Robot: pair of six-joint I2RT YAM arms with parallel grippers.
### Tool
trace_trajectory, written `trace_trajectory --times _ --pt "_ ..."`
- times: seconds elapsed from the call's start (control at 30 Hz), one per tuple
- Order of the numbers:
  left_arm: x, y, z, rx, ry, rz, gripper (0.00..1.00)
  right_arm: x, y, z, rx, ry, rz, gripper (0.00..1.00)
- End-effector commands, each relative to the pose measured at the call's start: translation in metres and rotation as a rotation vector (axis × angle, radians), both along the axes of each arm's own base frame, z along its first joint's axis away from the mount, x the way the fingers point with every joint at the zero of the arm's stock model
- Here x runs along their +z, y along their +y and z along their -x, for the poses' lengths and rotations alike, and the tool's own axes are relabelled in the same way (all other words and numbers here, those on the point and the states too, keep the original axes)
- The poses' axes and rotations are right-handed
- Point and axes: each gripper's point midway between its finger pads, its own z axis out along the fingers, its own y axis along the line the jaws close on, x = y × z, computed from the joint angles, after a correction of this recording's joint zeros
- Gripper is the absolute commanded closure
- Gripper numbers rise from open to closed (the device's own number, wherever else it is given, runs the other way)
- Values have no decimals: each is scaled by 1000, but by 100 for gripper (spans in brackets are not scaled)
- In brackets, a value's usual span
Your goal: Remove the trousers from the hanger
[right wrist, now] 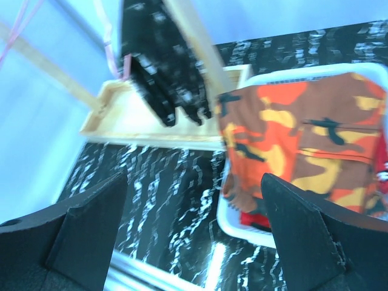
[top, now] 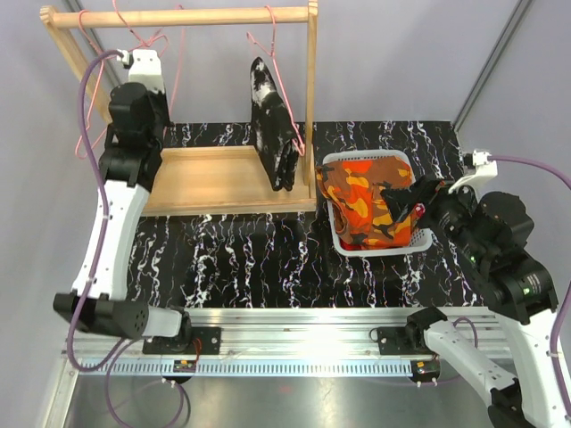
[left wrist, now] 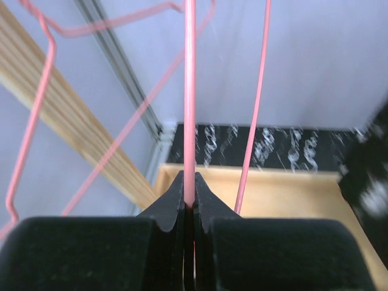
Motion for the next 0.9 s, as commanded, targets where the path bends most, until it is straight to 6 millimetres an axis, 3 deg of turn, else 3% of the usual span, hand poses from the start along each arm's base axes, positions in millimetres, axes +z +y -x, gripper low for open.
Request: trace_trajectory --times 0.0,0.13,0.23,0.33,0.5,0.57,0.8,0.83,0.87 --pt "56 26 -24 88 -180 -35 100 5 19 13 125 -13 -40 1" --pt "41 34 -47 105 -124 -56 100 -2 21 18 148 -4 -28 1" --pt "7 30 -61 77 -27 -64 100 -1 21 19 153 -11 -20 1" --pt "-6 38 -60 96 -4 -38 100 3 23 19 168 -19 -23 1" --pt "-28 35 -52 72 64 21 100 6 23 21 172 -29 -30 1" --pt "-22 35 -43 72 47 38 100 3 24 20 174 -21 -36 1" --pt "-39 44 -32 106 110 94 100 4 28 24 198 -16 -45 1" --pt "-39 48 -30 120 114 104 96 4 28 24 198 -16 -42 1" --pt "-41 52 -29 120 124 117 85 5 27 25 198 -18 -42 0"
